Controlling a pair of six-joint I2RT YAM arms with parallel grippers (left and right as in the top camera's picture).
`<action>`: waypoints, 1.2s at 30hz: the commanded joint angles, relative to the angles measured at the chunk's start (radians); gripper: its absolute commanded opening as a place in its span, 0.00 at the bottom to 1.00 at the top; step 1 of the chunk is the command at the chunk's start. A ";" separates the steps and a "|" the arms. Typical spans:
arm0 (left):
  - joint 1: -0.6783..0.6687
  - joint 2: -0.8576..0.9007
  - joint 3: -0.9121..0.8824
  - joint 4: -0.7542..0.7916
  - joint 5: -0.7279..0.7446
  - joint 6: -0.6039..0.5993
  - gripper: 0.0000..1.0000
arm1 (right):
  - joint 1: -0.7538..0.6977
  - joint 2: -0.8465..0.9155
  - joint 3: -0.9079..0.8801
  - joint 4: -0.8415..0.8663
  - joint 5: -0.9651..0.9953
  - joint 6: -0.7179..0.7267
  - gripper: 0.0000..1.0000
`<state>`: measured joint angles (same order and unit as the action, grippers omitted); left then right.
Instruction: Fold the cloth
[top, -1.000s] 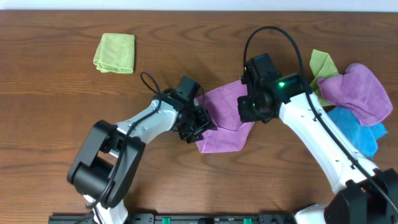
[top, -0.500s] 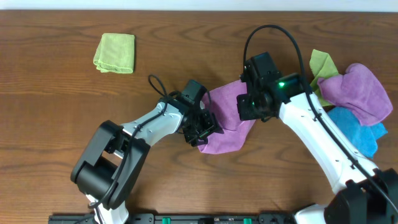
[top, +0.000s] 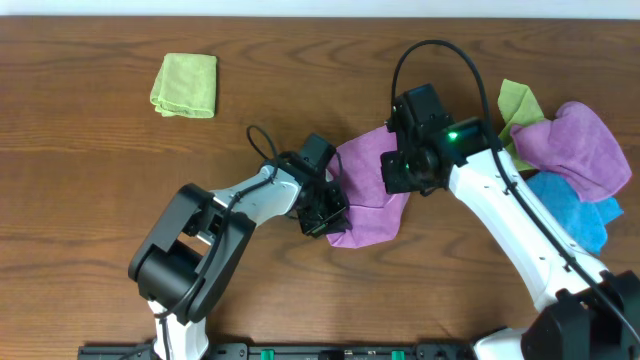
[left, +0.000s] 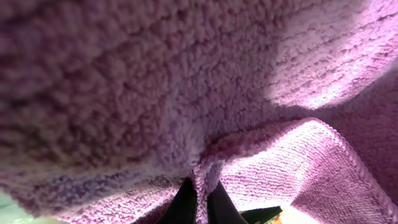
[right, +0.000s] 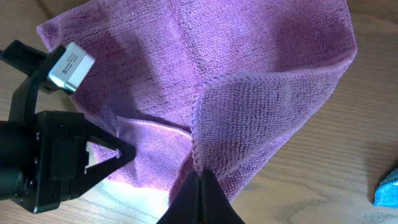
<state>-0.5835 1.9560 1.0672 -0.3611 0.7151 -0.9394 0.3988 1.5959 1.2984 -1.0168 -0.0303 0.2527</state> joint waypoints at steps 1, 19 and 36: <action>0.032 -0.040 -0.008 -0.003 0.012 0.053 0.06 | 0.008 -0.014 -0.004 -0.001 -0.004 0.013 0.01; 0.083 -0.370 -0.009 -0.230 -0.204 0.157 0.06 | 0.007 -0.014 -0.145 0.064 0.268 0.117 0.02; 0.138 -0.378 -0.009 -0.131 -0.436 0.060 0.06 | 0.006 0.076 -0.145 0.571 0.296 -0.117 0.02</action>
<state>-0.4515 1.5864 1.0660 -0.4931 0.3527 -0.8661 0.3988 1.6421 1.1492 -0.4572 0.2481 0.1696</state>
